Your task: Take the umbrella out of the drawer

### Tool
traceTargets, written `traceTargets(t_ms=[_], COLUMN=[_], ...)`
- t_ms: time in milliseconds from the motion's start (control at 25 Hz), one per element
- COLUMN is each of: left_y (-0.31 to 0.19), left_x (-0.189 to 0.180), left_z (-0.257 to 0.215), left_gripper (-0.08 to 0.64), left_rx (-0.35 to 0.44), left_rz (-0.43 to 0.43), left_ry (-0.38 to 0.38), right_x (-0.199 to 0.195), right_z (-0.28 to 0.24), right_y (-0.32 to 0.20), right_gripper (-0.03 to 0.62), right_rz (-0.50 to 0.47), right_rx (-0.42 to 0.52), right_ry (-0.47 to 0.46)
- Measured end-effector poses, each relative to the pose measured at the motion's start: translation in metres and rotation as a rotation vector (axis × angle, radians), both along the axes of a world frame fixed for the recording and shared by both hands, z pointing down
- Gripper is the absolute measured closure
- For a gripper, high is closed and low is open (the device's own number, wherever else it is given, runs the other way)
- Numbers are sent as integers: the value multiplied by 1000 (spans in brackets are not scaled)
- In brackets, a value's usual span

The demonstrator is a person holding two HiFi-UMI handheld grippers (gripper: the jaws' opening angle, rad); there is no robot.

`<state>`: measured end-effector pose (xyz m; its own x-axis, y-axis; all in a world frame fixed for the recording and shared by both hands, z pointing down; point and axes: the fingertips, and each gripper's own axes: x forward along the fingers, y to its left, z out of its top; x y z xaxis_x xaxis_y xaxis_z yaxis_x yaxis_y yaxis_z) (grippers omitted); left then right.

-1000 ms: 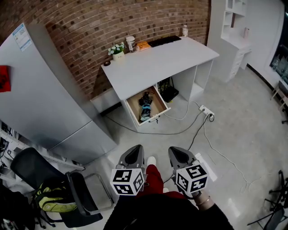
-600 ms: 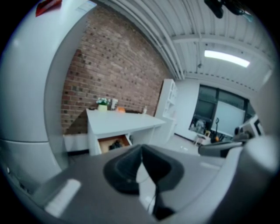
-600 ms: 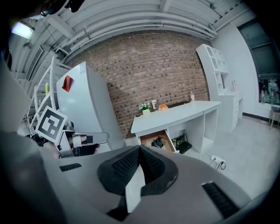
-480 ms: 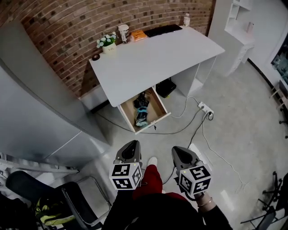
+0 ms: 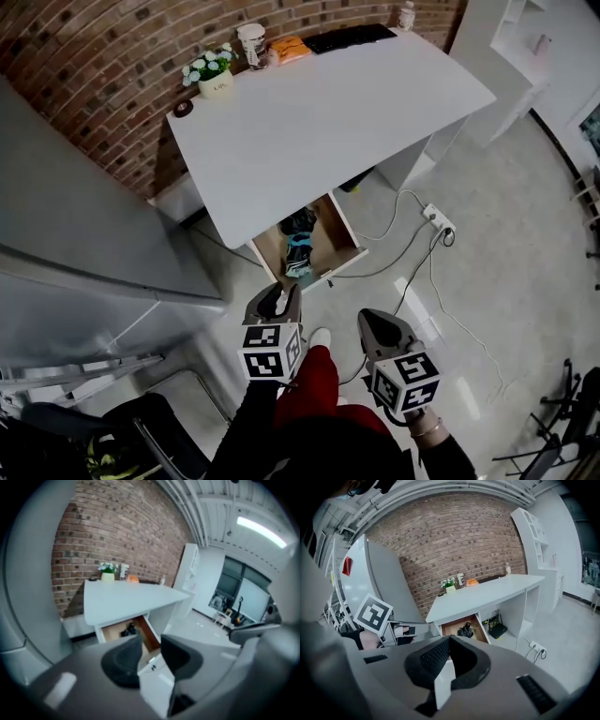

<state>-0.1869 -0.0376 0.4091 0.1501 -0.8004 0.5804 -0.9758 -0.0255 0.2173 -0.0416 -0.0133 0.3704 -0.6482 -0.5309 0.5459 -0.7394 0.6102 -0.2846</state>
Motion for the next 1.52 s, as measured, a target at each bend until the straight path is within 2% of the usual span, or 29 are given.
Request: traceTargets(t_ms=[160,560,840,960,1520], left_y=[-32,-89,-105,-109,-122], left_x=[-3,-15,-24,-24,-26], left_z=[34,128,184,199,240], left_gripper=[401,324,313,308,301], left_rx=[-72,-215,-289,-308,-373], left_rz=[18,-18,-69,-74,-33], left_ry=[-14,-27,-20,-20,-104], right_x=[-7,-12,-32,-37,-44], right_z=[24,91,142,159,205], right_y=[-25,-69,-78,-78,-82], right_gripper=[594,594,594,594,594], right_rz=[25,77,37,32,60], right_rx=[-53,-156,-207,-229,-314], right_ry=[6,48,75,74,68])
